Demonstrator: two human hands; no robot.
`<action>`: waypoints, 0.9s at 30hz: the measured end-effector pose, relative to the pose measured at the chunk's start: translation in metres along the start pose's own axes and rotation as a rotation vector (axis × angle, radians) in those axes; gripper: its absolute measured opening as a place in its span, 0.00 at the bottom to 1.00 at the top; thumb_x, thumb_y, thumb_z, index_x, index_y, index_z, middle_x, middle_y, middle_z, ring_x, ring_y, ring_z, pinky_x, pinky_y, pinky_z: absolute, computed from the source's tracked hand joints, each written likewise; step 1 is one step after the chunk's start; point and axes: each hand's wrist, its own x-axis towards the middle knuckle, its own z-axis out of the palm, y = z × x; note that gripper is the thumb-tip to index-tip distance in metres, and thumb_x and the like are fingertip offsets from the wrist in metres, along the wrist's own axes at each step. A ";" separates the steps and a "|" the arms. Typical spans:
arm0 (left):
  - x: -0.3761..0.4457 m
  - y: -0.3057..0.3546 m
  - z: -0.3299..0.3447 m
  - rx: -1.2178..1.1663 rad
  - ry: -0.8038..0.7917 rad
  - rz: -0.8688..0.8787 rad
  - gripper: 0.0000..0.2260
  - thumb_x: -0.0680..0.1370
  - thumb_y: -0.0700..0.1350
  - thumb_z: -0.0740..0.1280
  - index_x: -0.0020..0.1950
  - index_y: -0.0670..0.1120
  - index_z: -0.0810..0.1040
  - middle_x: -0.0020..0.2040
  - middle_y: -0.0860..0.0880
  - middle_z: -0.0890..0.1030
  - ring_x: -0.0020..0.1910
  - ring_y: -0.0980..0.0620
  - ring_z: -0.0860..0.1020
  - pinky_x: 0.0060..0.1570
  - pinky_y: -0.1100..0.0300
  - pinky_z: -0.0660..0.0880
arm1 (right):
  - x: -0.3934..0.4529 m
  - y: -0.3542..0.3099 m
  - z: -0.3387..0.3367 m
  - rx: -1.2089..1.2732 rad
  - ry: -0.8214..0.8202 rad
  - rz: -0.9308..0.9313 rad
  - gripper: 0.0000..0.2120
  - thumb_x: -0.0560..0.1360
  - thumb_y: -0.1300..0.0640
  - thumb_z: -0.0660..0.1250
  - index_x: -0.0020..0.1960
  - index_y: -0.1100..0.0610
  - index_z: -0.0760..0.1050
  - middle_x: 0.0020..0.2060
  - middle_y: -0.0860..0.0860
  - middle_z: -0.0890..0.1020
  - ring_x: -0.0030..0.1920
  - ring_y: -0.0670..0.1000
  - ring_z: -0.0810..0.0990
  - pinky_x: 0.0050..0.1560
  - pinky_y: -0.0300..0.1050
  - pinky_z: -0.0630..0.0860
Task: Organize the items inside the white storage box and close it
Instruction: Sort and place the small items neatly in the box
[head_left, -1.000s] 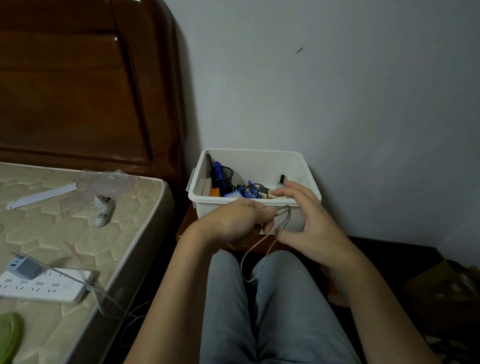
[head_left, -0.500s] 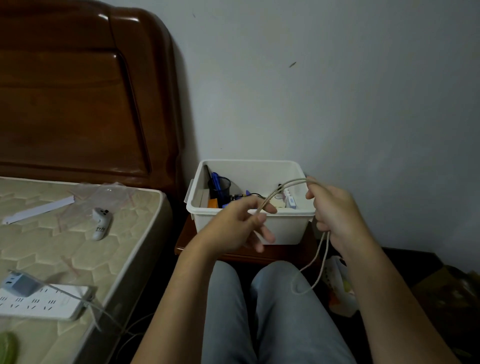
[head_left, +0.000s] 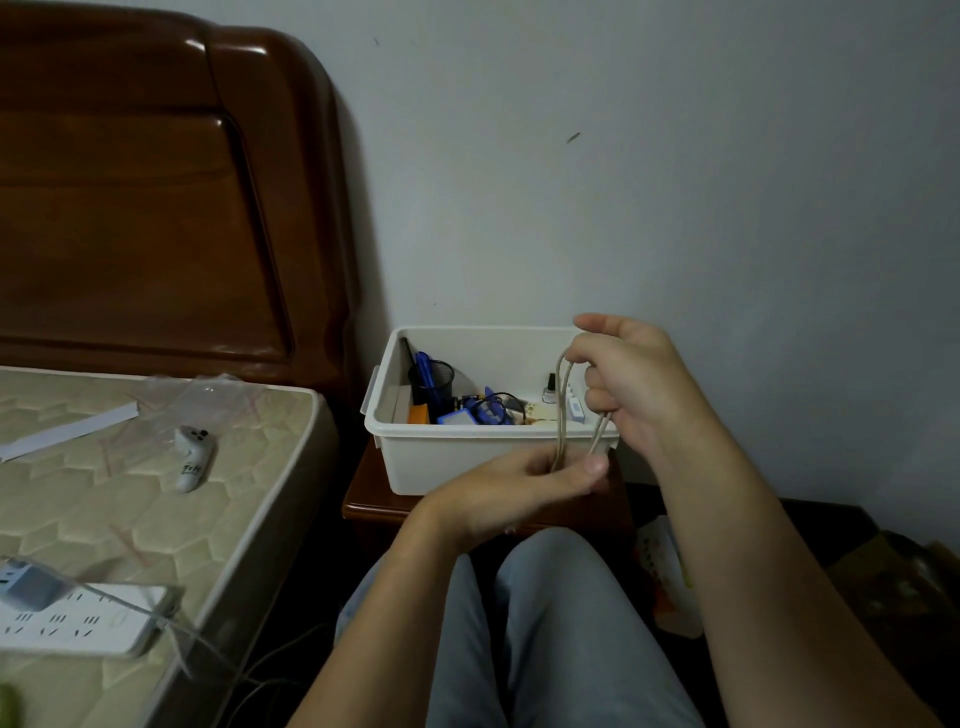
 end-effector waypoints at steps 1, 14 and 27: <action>0.000 -0.001 0.002 -0.022 -0.038 0.022 0.21 0.83 0.56 0.67 0.70 0.44 0.78 0.62 0.48 0.82 0.55 0.50 0.81 0.48 0.65 0.74 | 0.000 -0.001 0.002 0.042 -0.013 0.014 0.14 0.74 0.72 0.64 0.54 0.57 0.76 0.34 0.53 0.67 0.21 0.44 0.58 0.20 0.36 0.55; 0.004 0.009 0.010 -0.346 -0.124 0.059 0.16 0.88 0.51 0.53 0.45 0.47 0.71 0.28 0.52 0.62 0.30 0.52 0.61 0.35 0.55 0.52 | 0.012 -0.010 -0.007 0.033 -0.068 0.056 0.05 0.77 0.67 0.66 0.51 0.59 0.77 0.32 0.50 0.67 0.22 0.44 0.59 0.20 0.38 0.57; 0.010 0.012 -0.014 0.093 0.079 -0.062 0.23 0.87 0.59 0.55 0.36 0.49 0.71 0.29 0.50 0.64 0.28 0.52 0.59 0.33 0.51 0.52 | 0.037 0.001 -0.027 -0.439 -0.040 0.034 0.06 0.76 0.59 0.68 0.45 0.61 0.80 0.38 0.56 0.77 0.28 0.51 0.69 0.28 0.42 0.66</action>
